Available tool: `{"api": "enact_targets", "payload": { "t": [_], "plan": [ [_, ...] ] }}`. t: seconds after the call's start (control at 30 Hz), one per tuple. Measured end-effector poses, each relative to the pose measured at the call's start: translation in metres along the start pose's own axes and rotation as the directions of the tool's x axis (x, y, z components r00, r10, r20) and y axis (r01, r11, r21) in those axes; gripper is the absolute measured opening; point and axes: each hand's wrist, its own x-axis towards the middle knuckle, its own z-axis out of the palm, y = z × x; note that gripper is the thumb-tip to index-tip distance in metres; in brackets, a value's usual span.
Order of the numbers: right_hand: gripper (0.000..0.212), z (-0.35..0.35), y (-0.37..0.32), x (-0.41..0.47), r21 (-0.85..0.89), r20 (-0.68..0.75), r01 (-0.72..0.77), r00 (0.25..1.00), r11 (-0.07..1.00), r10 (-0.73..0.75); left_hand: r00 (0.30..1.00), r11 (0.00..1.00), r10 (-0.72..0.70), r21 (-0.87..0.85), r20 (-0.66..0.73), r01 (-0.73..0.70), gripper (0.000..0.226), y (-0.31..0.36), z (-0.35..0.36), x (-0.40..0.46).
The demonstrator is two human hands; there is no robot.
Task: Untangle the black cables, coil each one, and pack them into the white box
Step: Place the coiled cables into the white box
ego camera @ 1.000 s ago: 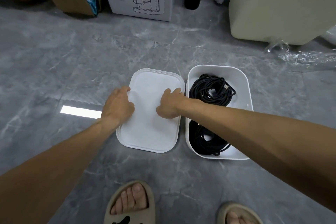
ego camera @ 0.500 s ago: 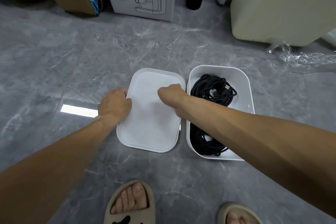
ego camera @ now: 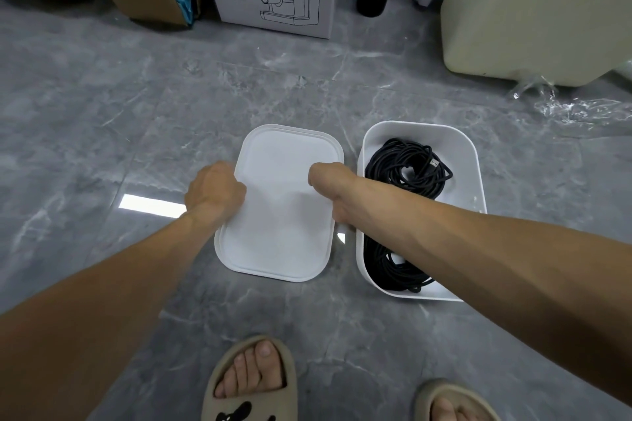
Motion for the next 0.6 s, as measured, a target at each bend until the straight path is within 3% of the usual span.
{"api": "enact_targets", "payload": {
  "t": [0.17,0.4,0.6],
  "plan": [
    [0.040,-0.005,0.005,0.010,0.107,-0.033,0.006,0.999,0.994,-0.002,1.000,0.999,0.018,-0.051,0.008,-0.018,0.022,-0.007,-0.003,0.001],
    [0.021,-0.010,0.009,0.007,0.289,0.011,-0.014,1.000,0.957,0.011,0.998,0.982,0.021,-0.188,-0.062,-0.033,0.018,-0.010,-0.026,0.004],
    [0.022,-0.026,-0.007,0.000,0.260,-0.024,0.091,0.996,0.961,-0.088,0.987,0.949,0.020,-0.307,-0.158,-0.068,0.026,0.013,-0.068,0.010]
  ]
}}
